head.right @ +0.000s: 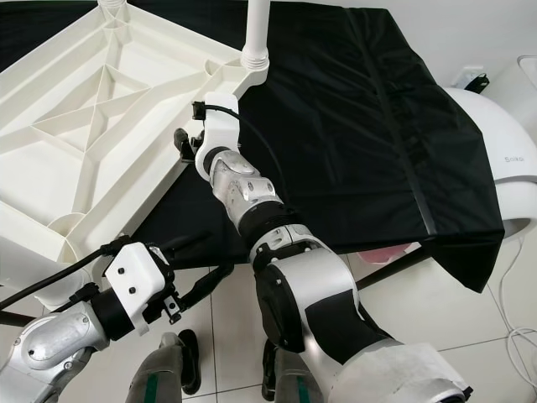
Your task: Building children table
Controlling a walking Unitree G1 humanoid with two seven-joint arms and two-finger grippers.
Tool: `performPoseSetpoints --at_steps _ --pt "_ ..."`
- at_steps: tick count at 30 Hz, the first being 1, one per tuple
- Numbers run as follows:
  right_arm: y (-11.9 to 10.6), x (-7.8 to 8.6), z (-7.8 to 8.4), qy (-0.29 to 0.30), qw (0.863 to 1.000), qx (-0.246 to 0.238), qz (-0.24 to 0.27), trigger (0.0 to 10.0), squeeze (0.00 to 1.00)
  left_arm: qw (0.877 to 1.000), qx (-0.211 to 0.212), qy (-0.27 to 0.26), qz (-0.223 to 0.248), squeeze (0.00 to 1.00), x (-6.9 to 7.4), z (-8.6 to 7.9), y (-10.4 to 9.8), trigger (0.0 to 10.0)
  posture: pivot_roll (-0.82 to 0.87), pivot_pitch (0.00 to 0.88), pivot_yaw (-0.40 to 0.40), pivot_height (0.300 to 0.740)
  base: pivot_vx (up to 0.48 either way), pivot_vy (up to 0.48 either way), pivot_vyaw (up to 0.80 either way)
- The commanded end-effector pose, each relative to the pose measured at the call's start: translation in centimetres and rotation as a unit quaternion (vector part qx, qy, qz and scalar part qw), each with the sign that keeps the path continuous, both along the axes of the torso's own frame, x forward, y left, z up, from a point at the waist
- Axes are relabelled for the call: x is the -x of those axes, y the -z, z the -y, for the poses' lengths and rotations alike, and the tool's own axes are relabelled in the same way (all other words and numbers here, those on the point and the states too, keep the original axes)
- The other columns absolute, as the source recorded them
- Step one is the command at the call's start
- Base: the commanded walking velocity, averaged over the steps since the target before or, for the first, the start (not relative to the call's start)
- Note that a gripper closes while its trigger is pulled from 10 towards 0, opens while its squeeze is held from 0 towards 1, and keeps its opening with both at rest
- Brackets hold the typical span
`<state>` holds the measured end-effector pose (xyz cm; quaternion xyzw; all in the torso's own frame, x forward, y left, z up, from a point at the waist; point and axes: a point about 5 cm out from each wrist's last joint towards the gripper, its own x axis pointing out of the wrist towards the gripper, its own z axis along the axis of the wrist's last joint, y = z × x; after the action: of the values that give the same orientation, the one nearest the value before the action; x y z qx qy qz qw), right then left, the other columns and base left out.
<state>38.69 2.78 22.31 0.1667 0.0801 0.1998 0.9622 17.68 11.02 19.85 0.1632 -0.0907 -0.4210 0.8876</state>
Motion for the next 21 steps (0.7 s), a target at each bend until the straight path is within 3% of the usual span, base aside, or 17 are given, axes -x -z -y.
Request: performPoseSetpoints --at_steps 1,4,5,7,8,9,12,13,20,21 --pt "0.4 0.4 -0.9 -0.003 1.000 0.009 -0.019 6.5 0.00 1.000 0.002 -0.001 0.005 0.00 0.4 0.3 -0.2 10.0 0.12 0.253 -0.111 0.740 0.000 0.000 0.00" --pt "0.5 0.4 -0.9 0.000 1.000 0.013 -0.022 6.5 0.00 1.000 0.002 -0.001 0.005 0.00 0.5 0.3 -0.2 10.0 0.12 0.253 -0.112 0.740 0.000 0.000 0.00" --pt "0.6 0.3 -0.7 0.004 1.000 0.017 -0.025 5.8 0.00 1.000 0.002 -0.001 0.006 0.00 0.5 0.3 -0.2 10.0 0.12 0.253 -0.112 0.740 0.000 0.000 0.00" --pt "0.7 0.3 -0.6 0.007 0.999 0.015 -0.032 5.6 0.00 1.000 0.002 -0.001 0.006 0.00 0.5 0.3 -0.2 10.0 0.12 0.253 -0.112 0.740 0.000 0.000 0.00" --pt "0.8 0.2 -0.5 0.010 0.999 0.017 -0.033 2.2 0.00 1.000 0.003 -0.001 0.007 0.00 0.5 0.3 -0.3 10.0 0.11 0.257 -0.113 0.740 0.000 0.000 0.00" --pt "0.8 0.2 -0.3 0.014 0.999 0.019 -0.034 1.0 0.00 1.000 0.004 -0.001 0.008 0.00 0.6 0.4 -0.4 10.0 0.11 0.260 -0.114 0.740 0.000 0.000 0.00" --pt "0.8 0.1 -0.2 0.016 0.999 0.020 -0.034 1.0 0.00 1.000 0.004 -0.001 0.008 0.00 0.6 0.4 -0.4 10.0 0.11 0.260 -0.114 0.740 0.000 0.000 0.00" --pt "0.7 0.0 -0.1 0.018 0.999 0.020 -0.035 0.0 0.00 1.000 0.005 -0.001 0.009 0.00 0.6 0.4 -0.4 10.0 0.11 0.260 -0.114 0.740 0.000 0.000 0.00" --pt "0.5 -0.3 0.5 0.029 0.999 0.019 -0.036 0.0 0.00 1.000 0.007 -0.002 0.010 0.00 0.7 0.5 -0.5 10.0 0.11 0.263 -0.115 0.740 0.000 0.000 0.00" --pt "0.5 -0.4 0.7 0.031 0.999 0.019 -0.037 3.4 0.00 1.000 0.008 -0.001 0.011 0.00 0.7 0.5 -0.6 10.0 0.11 0.268 -0.114 0.740 0.000 0.000 0.00"
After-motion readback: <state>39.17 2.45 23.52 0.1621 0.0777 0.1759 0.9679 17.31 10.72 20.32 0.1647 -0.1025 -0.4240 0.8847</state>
